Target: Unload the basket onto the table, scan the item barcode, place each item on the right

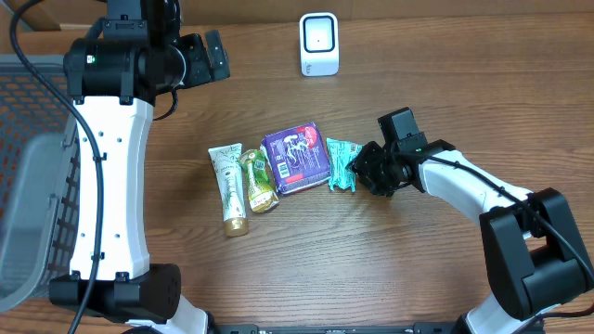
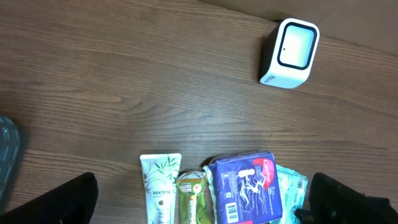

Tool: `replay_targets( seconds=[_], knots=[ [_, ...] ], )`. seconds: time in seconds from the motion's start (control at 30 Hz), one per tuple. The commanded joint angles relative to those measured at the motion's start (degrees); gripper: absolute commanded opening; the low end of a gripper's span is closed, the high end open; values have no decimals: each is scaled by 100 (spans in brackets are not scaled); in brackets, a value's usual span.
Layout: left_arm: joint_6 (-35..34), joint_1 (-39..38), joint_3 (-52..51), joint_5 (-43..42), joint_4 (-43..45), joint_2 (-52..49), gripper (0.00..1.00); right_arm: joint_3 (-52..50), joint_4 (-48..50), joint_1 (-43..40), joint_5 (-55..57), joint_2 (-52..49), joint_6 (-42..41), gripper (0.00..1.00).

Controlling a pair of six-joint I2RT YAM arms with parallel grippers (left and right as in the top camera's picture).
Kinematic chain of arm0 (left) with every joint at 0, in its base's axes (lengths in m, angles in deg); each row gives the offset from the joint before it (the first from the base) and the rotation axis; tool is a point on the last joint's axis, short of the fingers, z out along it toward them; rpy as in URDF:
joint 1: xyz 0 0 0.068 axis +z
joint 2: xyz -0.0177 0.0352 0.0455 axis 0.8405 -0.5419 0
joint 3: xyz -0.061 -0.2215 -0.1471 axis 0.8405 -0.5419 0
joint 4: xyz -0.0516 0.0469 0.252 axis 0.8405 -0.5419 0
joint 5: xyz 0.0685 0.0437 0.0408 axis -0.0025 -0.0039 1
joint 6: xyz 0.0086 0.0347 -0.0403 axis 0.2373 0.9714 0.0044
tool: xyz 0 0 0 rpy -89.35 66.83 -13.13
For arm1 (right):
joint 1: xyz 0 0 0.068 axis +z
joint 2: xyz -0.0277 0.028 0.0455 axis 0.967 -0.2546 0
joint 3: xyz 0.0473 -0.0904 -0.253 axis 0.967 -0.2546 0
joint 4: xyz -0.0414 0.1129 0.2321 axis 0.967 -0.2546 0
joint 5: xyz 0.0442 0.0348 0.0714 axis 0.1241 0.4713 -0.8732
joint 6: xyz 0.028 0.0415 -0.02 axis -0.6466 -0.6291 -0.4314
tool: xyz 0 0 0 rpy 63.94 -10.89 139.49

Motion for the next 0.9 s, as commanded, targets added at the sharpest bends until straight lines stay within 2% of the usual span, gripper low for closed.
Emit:
replay_targets(
  seconds=[0.0, 0.13, 0.33, 0.43, 0.57, 0.67, 0.77, 0.87],
  knots=[
    [129, -28, 48, -81, 7, 7, 100, -96, 22, 4, 103, -70, -118, 36],
    [127, -28, 48, -81, 4, 7, 100, -94, 2, -20, -122, -70, 127, 18],
    [129, -39, 48, -79, 4, 7, 100, 66, -326, -404, -586, -68, 1613, 4],
    [129, -37, 48, -79, 4, 7, 100, 98, -382, -555, -791, -68, 2293, 4],
    [127, -39, 48, -79, 4, 7, 100, 107, -487, -664, -892, -70, 3650, 4],
    [129, -39, 48, -79, 4, 7, 100, 151, -815, -831, 155, -70, 4306, 4],
    [127, -39, 48, -79, 4, 7, 100, 262, -907, -1095, 1032, -68, 4433, 4],
    [127, -37, 48, -79, 4, 7, 100, 566, -935, -1434, 957, -68, 4402, 6]
  ],
)
